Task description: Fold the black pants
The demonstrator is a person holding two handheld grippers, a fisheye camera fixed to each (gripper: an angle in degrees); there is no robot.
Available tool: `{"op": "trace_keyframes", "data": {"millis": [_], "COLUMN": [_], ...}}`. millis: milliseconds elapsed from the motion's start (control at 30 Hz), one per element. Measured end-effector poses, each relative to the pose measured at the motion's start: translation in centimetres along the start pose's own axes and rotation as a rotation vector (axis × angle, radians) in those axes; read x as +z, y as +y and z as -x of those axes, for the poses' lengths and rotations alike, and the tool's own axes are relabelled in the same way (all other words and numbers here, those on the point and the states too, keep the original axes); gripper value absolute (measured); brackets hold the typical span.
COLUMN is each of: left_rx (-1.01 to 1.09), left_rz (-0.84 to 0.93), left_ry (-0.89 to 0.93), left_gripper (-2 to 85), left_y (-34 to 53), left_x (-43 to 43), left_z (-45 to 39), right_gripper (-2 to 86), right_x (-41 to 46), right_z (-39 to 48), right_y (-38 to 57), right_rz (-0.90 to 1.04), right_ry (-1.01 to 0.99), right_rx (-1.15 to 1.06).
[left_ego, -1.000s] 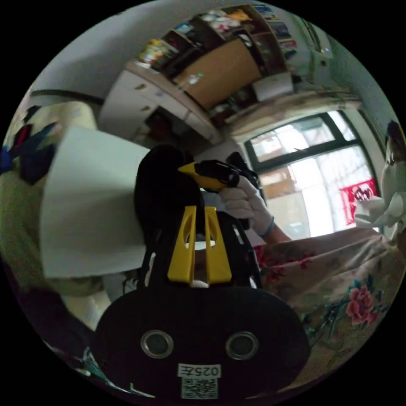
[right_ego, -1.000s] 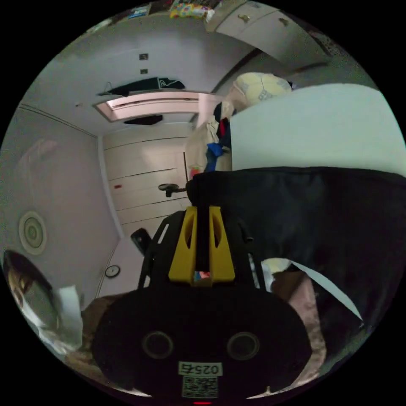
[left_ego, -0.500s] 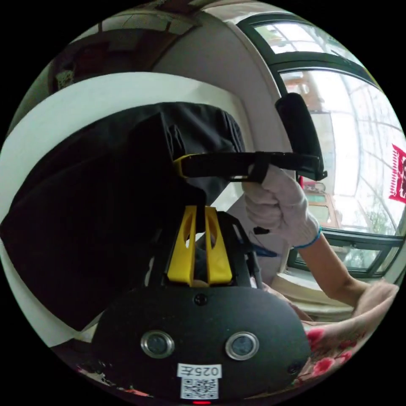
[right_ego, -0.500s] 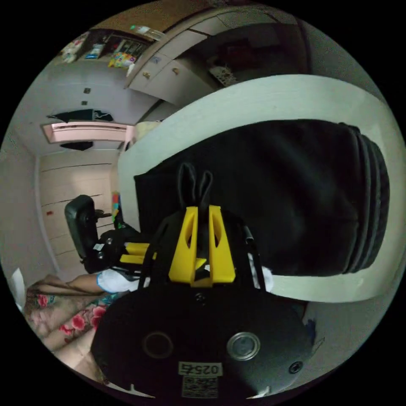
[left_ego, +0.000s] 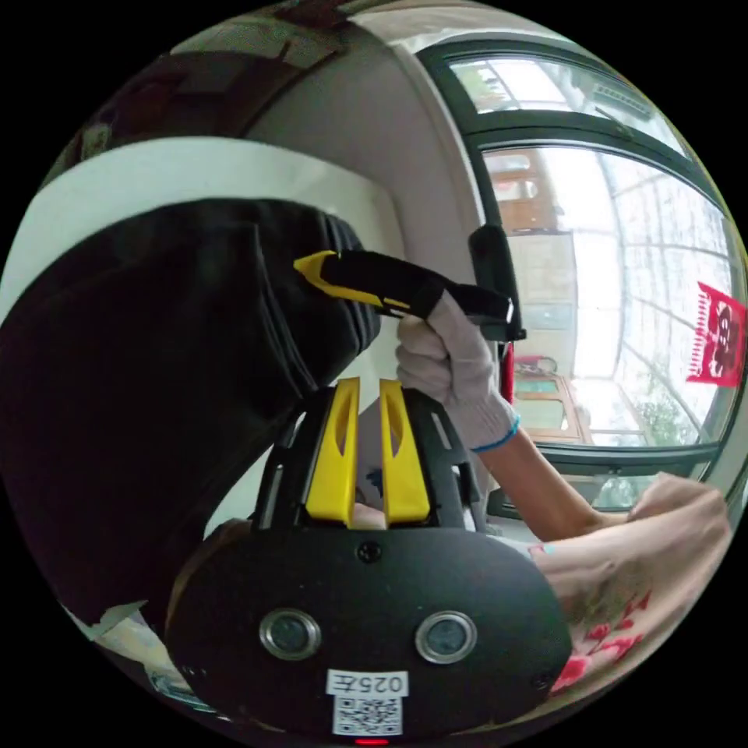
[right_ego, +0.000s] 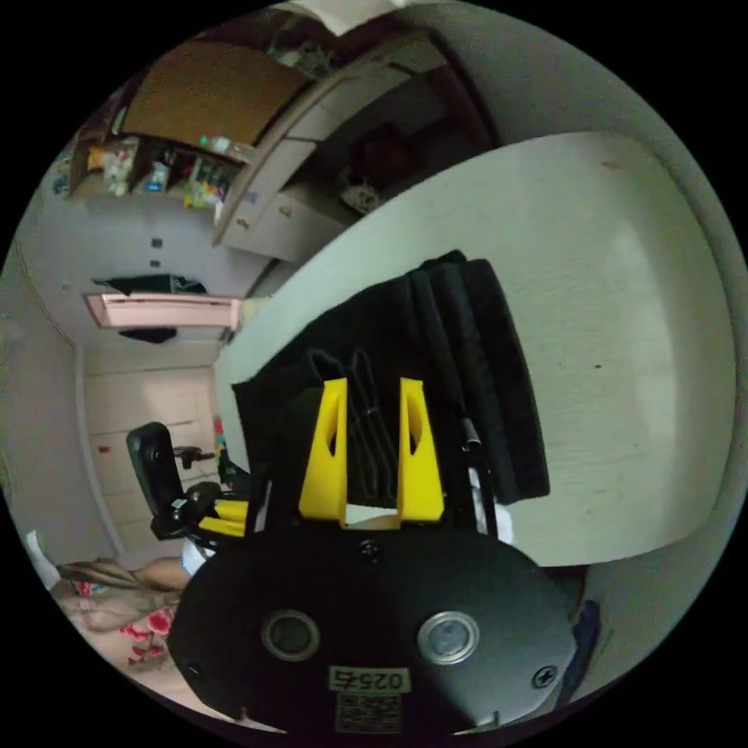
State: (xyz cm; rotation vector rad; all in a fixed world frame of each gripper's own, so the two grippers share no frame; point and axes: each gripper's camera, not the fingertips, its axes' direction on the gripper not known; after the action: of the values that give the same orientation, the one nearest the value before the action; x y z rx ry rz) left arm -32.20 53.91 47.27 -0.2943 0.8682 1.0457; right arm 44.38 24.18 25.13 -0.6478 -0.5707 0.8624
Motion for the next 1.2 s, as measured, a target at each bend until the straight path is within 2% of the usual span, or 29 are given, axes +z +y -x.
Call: {"op": "trace_keyframes", "data": {"millis": [100,200,233,300,367,400,433,500,533,567,633,667,733,800,933,1000,1067,1133,1200], "left_rx": [0.011,-0.032,-0.038,-0.037,-0.018,0.023,0.046,0.181,0.229,0.246,0.208,0.220,0.185,0.014,-0.258,-0.379,-0.391,-0.367,-0.345], "left_rz": [-0.089,-0.065,-0.044,0.041,0.099,0.141,0.168,0.313,0.284,0.334,0.346,0.253,0.091,-0.077,-0.170,-0.112,-0.042,-0.025,-0.020], "left_ry": [-0.131,-0.233,-0.223,-0.200,-0.235,-0.284,-0.322,-0.453,-0.447,-0.414,-0.332,-0.307,-0.295,-0.300,-0.430,-0.315,-0.237,-0.235,-0.261], "left_gripper": [0.5,0.2,0.1,-0.2,-0.5,-0.7,-0.9,-1.1,-1.0,-0.9,-0.7,-0.4,0.4,4.0,7.0,10.6,13.0,13.1,12.4], "left_y": [3.2,5.8,6.1,6.0,5.4,4.9,4.7,4.3,4.3,3.9,3.2,3.6,5.4,9.3,16.3,18.8,19.0,18.6,17.6], "left_x": [-5.7,-8.4,-8.2,-5.7,-2.9,-0.8,0.3,4.7,4.4,4.2,2.1,-1.0,-6.9,-15.0,-23.1,-24.4,-23.6,-22.7,-22.4], "left_z": [1.1,4.8,5.6,7.4,7.6,7.3,7.2,7.6,7.4,7.9,8.5,8.2,8.2,10.8,17.7,22.8,25.4,26.5,27.1], "right_gripper": [7.6,5.8,5.4,0.7,-0.3,-0.6,-0.7,-0.8,-0.8,-0.7,-0.5,-0.2,0.9,9.4,14.4,15.5,15.0,14.2,11.9], "right_x": [-0.5,1.9,2.6,5.5,8.4,10.2,10.1,10.4,10.5,10.5,10.3,9.9,9.1,10.4,17.7,22.8,26.2,29.4,34.2], "right_z": [4.7,10.5,11.6,13.9,13.7,13.0,13.0,12.8,12.9,13.4,14.7,15.6,17.4,20.5,27.3,32.4,35.5,37.7,39.5], "right_y": [2.5,4.0,4.1,3.6,2.0,1.3,1.4,1.1,0.9,0.6,0.4,0.7,1.5,2.4,3.9,4.8,4.9,4.6,4.1], "right_rz": [-0.039,-0.039,-0.054,-0.148,-0.094,-0.061,-0.107,-0.114,-0.101,-0.071,-0.041,-0.062,-0.100,-0.039,0.174,0.235,0.245,0.263,0.311], "right_ry": [0.019,0.092,0.135,0.371,0.452,0.470,0.449,0.414,0.414,0.427,0.449,0.429,0.250,-0.034,-0.241,-0.168,-0.025,0.104,0.333], "right_rx": [-0.107,-0.266,-0.293,-0.286,-0.253,-0.257,-0.291,-0.306,-0.293,-0.274,-0.248,-0.211,-0.210,-0.196,-0.218,-0.267,-0.274,-0.249,-0.243]}}
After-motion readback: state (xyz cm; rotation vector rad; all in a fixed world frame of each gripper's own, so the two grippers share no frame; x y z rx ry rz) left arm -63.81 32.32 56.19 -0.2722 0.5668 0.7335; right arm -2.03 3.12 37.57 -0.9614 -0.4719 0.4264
